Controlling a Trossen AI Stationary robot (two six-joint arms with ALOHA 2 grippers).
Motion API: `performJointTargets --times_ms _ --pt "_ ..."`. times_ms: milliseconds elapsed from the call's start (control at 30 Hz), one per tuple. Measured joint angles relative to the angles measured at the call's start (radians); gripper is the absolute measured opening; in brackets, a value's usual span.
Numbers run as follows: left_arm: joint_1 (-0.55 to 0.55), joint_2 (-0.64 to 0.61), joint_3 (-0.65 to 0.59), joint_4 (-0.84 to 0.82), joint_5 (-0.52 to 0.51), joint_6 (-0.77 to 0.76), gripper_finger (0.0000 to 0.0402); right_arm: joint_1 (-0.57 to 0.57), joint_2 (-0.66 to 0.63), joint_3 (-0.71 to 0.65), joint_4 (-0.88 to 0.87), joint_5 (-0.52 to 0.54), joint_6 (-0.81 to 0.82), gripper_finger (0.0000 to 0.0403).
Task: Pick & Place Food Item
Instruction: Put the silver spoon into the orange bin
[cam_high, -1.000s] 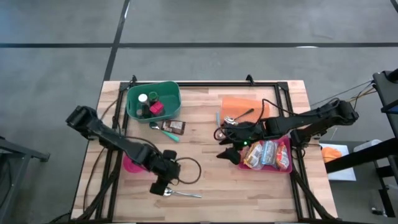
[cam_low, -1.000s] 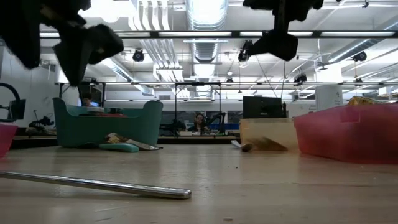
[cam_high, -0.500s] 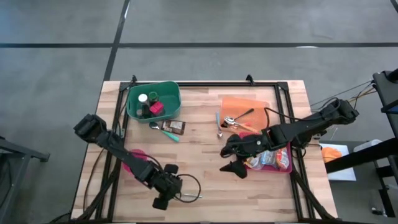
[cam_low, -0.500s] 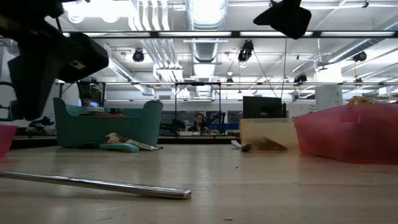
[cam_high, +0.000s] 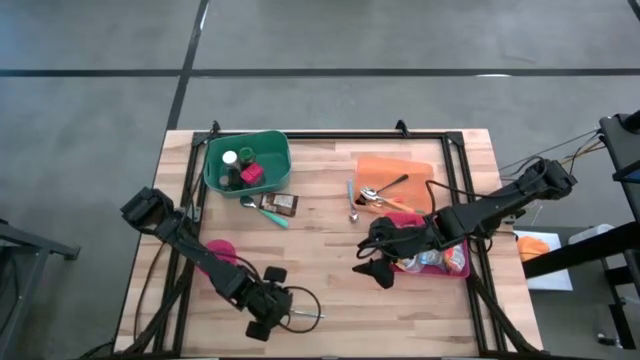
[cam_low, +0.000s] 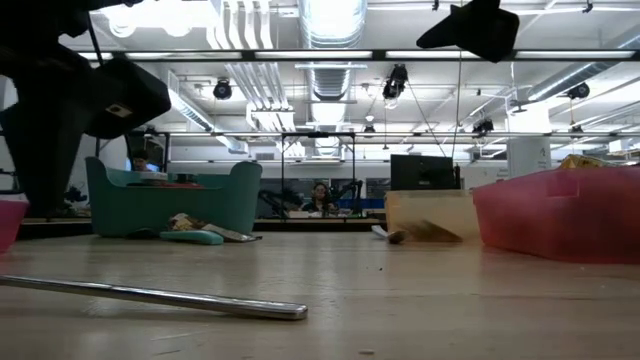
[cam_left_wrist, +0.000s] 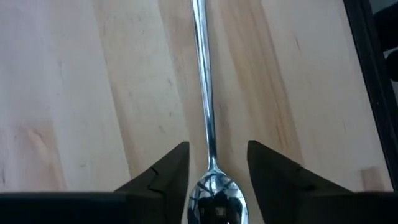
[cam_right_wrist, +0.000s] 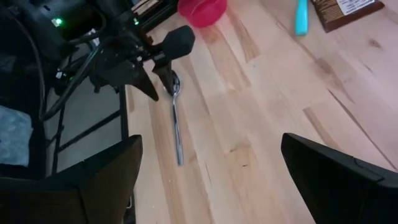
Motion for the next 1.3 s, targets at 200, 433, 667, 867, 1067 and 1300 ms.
performJointTargets --times_ms 200,433,667,867,1067,1300 --pt "0.0 0.024 -0.006 0.025 -0.006 0.008 0.0223 0.002 0.0 0.0 0.008 0.002 0.017 0.038" --pt "0.0 0.077 -0.005 0.027 -0.048 0.004 0.0245 0.021 0.0 0.0 0.018 0.002 0.037 0.038" --pt "-0.001 0.117 -0.002 0.044 -0.035 0.053 0.0185 0.021 0.0 0.0 0.021 0.002 0.037 0.038" --pt "-0.001 0.121 -0.001 0.053 -0.027 0.049 0.0072 0.021 0.0 0.0 0.021 0.001 0.035 0.038" --pt "0.006 0.11 -0.002 0.048 -0.004 0.003 0.0007 0.031 0.0 0.0 0.021 -0.003 0.031 0.038" --pt "0.078 -0.009 -0.008 -0.014 0.05 -0.16 0.0003 0.073 0.003 0.045 -0.08 -0.011 -0.07 0.038"
